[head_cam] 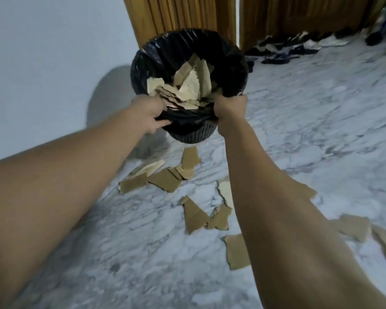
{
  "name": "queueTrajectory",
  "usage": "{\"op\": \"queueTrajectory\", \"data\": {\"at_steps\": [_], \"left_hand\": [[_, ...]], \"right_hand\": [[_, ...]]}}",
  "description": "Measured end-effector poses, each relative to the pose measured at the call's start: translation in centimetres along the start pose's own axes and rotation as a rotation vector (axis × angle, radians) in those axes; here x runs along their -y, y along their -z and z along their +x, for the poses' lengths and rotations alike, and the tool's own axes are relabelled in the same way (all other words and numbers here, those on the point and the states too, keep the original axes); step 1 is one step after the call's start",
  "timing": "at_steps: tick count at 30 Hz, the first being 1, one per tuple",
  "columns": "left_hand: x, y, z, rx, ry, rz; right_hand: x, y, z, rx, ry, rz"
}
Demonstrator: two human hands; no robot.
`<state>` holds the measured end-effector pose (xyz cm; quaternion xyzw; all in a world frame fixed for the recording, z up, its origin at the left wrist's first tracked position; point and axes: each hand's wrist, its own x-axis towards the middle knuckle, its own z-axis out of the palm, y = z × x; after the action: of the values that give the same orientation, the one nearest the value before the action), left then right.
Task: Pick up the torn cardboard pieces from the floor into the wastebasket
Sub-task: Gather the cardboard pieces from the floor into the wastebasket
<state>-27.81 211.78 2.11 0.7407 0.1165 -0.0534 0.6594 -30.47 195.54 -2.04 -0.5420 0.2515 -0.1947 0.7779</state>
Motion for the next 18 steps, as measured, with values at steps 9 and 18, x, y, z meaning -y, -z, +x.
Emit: {"op": "queueTrajectory", "data": {"at_steps": [9,18], "left_hand": [[3.7,-10.2,5.3,0.202,0.205,-0.010],[8.8,-11.4,12.9,0.330,0.232,0.119]], "right_hand": [[-2.0,7.4,8.8,-0.162,0.112,-0.067],[-5.2,6.8,13.3,-0.123,0.033,-0.177]]}}
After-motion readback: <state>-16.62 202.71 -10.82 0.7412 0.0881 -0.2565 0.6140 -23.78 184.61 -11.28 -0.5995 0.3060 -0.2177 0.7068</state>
